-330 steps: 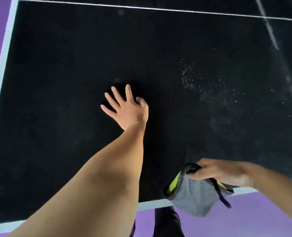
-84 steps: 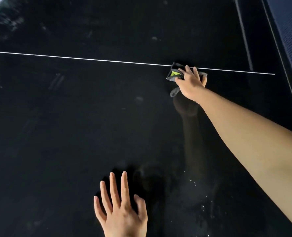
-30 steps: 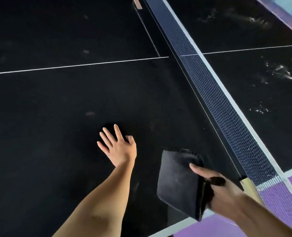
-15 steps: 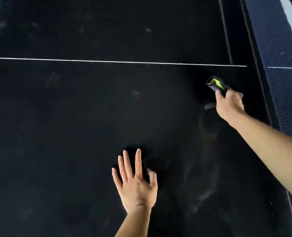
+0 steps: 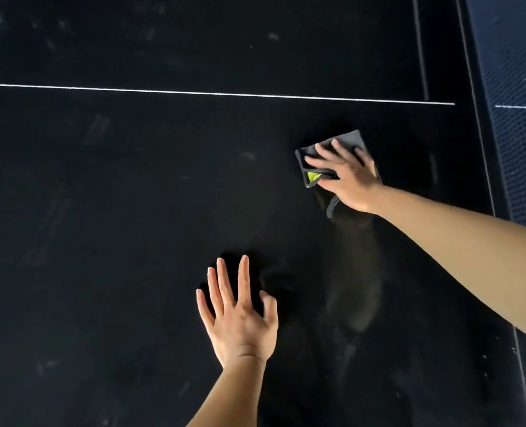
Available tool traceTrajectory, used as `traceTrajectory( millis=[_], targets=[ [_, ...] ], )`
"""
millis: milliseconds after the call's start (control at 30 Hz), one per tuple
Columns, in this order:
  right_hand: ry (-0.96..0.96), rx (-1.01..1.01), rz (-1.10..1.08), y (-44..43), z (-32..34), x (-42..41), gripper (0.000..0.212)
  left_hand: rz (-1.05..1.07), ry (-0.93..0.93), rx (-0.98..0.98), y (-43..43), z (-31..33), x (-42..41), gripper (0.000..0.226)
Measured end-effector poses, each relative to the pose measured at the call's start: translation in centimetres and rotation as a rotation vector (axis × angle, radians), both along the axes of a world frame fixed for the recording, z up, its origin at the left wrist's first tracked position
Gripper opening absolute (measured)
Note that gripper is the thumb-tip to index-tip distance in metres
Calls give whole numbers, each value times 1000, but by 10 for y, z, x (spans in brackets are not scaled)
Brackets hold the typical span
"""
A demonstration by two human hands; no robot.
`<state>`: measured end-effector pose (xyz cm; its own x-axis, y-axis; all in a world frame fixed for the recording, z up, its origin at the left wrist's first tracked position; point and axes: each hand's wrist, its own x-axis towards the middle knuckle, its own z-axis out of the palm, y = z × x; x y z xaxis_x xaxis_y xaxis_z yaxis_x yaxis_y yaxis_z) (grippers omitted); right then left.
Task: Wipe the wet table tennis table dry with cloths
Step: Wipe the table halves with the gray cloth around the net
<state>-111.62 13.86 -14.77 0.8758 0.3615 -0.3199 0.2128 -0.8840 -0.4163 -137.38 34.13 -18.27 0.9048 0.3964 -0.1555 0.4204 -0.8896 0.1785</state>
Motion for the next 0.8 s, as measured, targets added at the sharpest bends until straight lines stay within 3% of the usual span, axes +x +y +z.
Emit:
traceTrajectory(
  millis=[233, 400, 633, 800],
  targets=[
    [124, 180, -63, -5, 11, -154, 57, -21, 66, -36, 2, 7, 1, 68],
    [321, 503, -397, 4, 4, -288, 52, -56, 49, -98, 3, 12, -2, 66],
    [374, 546, -674, 54, 31, -451, 54, -148, 123, -169, 10, 22, -5, 66],
    [522, 569, -841, 93, 46, -553, 42, -314, 389, -232, 33, 36, 0, 81]
  ],
)
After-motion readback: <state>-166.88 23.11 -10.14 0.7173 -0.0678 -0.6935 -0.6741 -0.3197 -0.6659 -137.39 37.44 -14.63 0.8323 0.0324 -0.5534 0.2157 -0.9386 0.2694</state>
